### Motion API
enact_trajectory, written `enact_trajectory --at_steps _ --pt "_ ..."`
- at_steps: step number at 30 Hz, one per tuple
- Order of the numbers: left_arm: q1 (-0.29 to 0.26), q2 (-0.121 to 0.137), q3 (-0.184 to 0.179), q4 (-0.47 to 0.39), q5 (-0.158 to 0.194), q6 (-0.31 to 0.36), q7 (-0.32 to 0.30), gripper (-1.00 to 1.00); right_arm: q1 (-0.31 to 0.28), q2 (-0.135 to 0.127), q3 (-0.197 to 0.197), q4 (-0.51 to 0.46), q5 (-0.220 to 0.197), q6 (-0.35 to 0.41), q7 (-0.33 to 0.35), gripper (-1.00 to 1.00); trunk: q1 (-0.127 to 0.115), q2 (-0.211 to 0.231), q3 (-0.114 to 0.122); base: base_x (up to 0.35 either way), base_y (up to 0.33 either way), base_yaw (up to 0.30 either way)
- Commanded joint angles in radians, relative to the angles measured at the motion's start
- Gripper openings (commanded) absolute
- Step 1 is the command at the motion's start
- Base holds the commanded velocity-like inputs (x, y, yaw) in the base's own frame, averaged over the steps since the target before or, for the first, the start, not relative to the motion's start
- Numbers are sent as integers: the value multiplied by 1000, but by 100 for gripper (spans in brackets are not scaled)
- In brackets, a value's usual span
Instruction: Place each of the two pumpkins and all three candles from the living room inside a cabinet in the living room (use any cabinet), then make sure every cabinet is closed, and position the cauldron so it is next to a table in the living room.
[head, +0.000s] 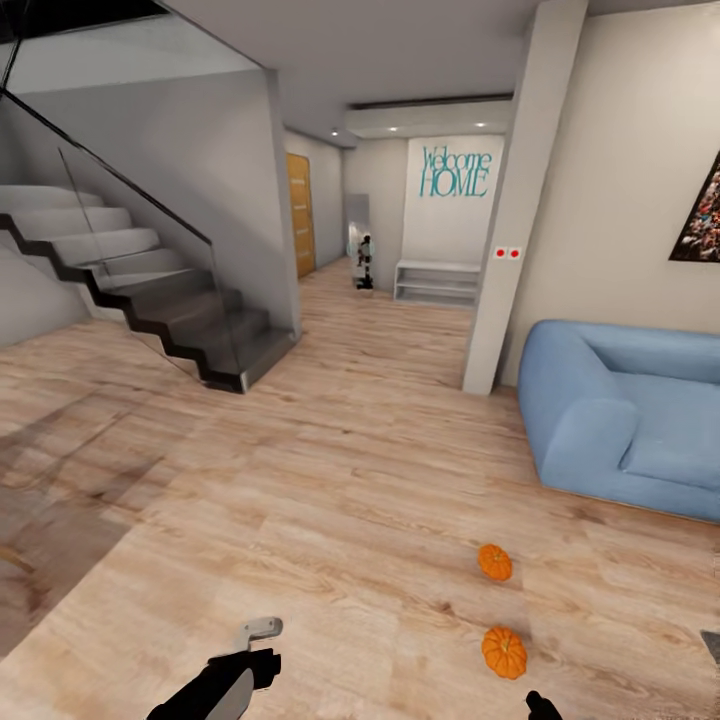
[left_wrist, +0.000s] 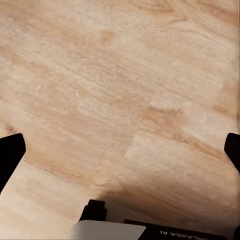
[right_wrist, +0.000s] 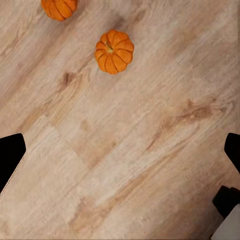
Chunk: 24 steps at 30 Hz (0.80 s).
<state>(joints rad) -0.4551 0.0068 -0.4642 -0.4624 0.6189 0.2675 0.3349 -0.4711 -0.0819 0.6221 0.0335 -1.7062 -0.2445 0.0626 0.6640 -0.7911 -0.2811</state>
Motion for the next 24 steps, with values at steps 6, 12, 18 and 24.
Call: enact_trajectory --at_steps 6,12,18,24 --pt "0 1 -5 -2 5 4 7 100 -1 1 7 3 -10 0 6 100 1 -1 -7 282 -1 -238" --pt "0 1 -5 -2 5 4 7 100 -1 1 7 3 -10 1 5 100 1 -1 -14 282 0 -227" --pt "0 1 -5 -2 5 4 8 100 -1 1 8 4 -10 1 5 100 1 -1 -20 279 0 -224" --pt "0 1 -5 -2 5 4 7 100 -1 1 8 5 -10 1 4 100 1 -1 -27 275 0 -222"
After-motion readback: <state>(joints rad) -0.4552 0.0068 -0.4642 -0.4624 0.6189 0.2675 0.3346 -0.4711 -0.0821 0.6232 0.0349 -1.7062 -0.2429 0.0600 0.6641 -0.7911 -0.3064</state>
